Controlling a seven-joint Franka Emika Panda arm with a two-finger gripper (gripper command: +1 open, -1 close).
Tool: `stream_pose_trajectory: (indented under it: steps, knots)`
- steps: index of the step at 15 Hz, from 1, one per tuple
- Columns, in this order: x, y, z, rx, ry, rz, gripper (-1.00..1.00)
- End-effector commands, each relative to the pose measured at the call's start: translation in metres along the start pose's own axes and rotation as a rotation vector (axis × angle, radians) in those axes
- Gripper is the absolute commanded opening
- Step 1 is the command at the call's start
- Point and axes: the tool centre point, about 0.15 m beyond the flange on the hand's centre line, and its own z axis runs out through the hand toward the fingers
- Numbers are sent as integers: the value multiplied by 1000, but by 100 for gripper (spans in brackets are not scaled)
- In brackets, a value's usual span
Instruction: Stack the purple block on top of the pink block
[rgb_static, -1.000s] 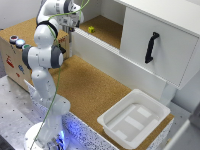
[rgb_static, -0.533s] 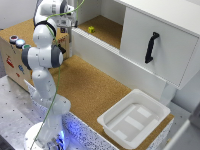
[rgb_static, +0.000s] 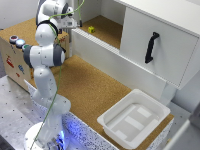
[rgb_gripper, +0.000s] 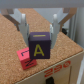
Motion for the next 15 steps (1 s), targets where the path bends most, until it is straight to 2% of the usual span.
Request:
stream_pose_trajectory:
  steps: [1, 5, 15]
  knots:
    - [17, -15, 21, 63, 36, -128, -100]
    - [23, -29, 23, 124, 64, -207, -100]
    - [21, -27, 45, 204, 109, -241, -100]
